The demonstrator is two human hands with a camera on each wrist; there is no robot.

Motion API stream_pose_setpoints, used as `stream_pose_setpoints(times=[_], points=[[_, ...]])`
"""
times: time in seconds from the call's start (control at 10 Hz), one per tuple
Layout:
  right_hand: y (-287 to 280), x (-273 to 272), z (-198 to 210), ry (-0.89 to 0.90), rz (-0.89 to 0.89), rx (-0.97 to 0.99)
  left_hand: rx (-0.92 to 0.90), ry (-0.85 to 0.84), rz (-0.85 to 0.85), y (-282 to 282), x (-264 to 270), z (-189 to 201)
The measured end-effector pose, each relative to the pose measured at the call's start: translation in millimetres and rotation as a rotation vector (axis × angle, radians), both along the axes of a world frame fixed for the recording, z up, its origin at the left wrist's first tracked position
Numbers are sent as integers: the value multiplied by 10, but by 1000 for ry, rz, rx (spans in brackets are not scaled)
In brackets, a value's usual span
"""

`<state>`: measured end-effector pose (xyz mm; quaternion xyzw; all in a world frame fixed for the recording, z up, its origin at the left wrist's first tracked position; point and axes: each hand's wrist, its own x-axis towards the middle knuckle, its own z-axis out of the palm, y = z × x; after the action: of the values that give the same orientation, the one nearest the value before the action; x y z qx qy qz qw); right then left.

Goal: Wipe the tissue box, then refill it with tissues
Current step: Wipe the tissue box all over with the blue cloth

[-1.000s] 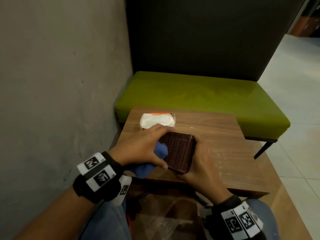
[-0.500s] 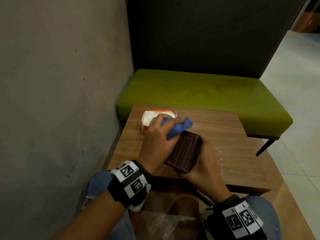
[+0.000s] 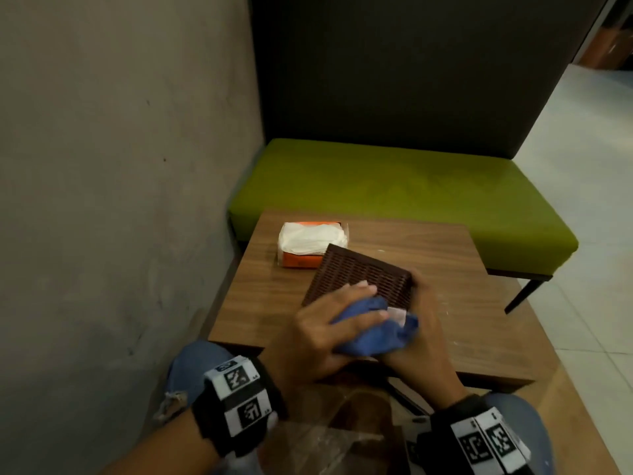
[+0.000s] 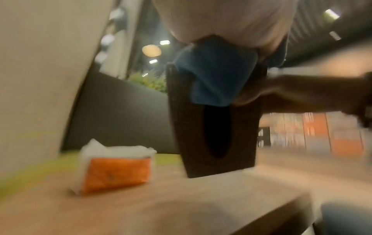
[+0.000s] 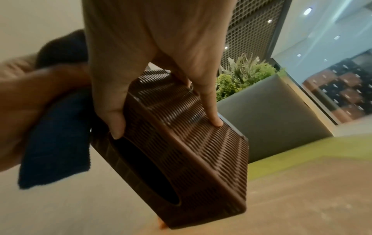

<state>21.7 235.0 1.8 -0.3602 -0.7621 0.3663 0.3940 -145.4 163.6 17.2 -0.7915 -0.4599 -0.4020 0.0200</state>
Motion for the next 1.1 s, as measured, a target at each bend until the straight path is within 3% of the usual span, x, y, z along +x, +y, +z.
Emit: stream_pose_setpoints(times=[0.1,0.2,0.3,0.4,0.5,0.6,0.7,0.8,0.9,1.0,1.1], points=[[0,-6,-41,47,9,50,-64,-292,188,130,-163,10],[-74,9,12,-4,-22,20,-119,-763,560,242,-88,79],[-54,86,-42,-23,-28,-2,-29,-655,492,99,52,16],[-44,106,-103,10,16,47,-200,-783,427,43,-1,36],[-107,67,-69,-16,16,101,-559,-1267,507,222,-136,138],[-166,26,18,10,20,167,-586,-1232,522,356,-230,281],[-109,9,71,0,-19,228,-281,-868,581,417,-167,365],[-36,-7,83,-49,-32,220,-69,-510,415,274,83,384],[-38,-14,25,-181,-11,212,-162,-147,110,129,372,337],[-94,-5,52,-77,-1,183,-203,-156,74,234,253,357],[-69,26,33,-37,-79,277,-154,-411,305,387,13,368]])
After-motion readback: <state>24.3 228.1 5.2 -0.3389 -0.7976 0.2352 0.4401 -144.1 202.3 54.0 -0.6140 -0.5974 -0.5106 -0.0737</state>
